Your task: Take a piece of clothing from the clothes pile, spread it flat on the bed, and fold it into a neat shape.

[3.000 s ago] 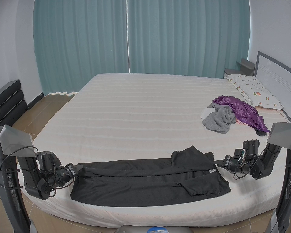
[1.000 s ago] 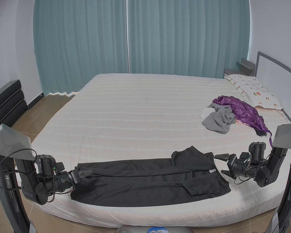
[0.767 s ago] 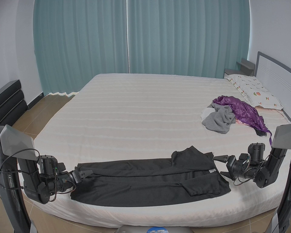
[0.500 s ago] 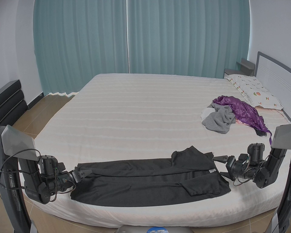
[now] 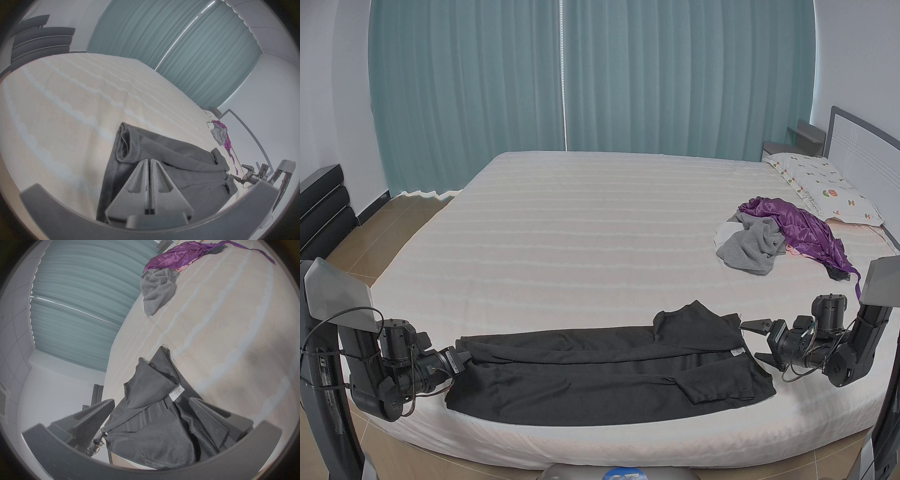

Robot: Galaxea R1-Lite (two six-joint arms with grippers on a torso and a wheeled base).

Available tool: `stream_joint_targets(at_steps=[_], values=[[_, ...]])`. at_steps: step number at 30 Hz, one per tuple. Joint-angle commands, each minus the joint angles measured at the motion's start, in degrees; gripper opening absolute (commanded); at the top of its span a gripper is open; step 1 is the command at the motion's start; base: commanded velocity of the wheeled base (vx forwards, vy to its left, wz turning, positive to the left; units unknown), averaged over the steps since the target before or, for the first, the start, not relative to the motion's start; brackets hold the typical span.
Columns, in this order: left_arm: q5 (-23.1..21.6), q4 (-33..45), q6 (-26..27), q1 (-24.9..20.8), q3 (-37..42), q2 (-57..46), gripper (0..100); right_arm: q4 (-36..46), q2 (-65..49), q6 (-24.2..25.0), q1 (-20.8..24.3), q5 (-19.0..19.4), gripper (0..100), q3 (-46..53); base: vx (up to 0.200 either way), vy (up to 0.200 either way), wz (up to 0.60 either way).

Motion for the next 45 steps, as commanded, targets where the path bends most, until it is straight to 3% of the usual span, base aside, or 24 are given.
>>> stream_joint_targets(at_steps=[1,20,35,45], values=[[0.27,-0.43,-0.03,0.45,0.07,-0.45,0,-0.01,0.2,0.03,-0.1,0.03,100,-0.13,0.0,0.0,0.0],[1.85,-0.43,1.73,1.07,1.3,0.25,0,-1.68,0.99,-0.59,-0.28,-0.14,100,0.05,0.0,0.0,0.0],[1.85,-0.52,1.64,1.68,0.95,1.4,0,-2.83,4.77,-9.55,0.95,0.21,100,-0.83,0.0,0.0,0.0],[1.85,-0.43,1.46,1.68,0.86,1.48,0,-7.57,7.94,-11.22,1.04,3.02,100,-0.57,0.0,0.0,0.0]])
